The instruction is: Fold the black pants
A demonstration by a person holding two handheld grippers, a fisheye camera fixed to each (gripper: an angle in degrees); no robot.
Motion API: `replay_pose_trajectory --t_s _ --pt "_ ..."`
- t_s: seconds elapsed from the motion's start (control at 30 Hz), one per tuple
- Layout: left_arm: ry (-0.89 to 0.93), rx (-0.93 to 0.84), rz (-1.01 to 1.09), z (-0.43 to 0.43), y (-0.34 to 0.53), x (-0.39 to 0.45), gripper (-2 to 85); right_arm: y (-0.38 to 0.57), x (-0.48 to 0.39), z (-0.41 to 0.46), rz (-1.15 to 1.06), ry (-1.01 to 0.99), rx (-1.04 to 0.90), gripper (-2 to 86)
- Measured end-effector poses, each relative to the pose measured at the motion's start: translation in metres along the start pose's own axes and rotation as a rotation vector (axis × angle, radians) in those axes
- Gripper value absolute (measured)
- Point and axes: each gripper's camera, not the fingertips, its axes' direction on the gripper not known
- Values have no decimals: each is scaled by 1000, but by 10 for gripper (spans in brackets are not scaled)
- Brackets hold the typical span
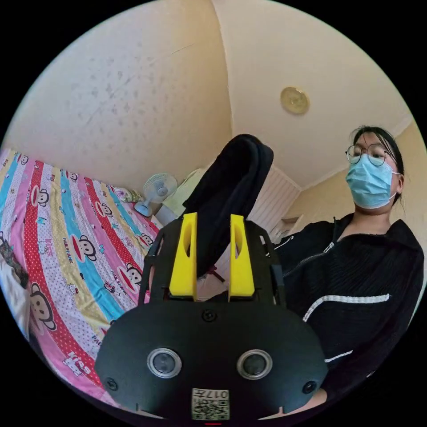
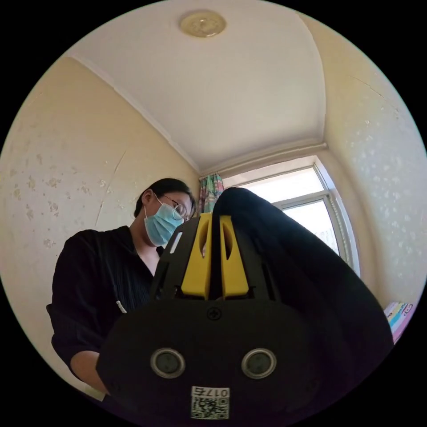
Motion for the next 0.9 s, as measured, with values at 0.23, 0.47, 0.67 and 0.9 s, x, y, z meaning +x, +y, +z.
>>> replay_pose_trajectory --t_s 0.23,0.47,0.67,0.9 --pt "49 -103 3 62 -2 -52 206 -92 -27 40 -140 -3 74 17" --pt "263 -26 -209 65 11 -129 220 -120 26 85 -29 -315 226 19" --pt "718 425 -539 41 64 -226 297 -127 73 155 136 -530 313 18" --pt "1042 598 -831 78 81 -294 229 -127 61 224 94 -689 398 18"
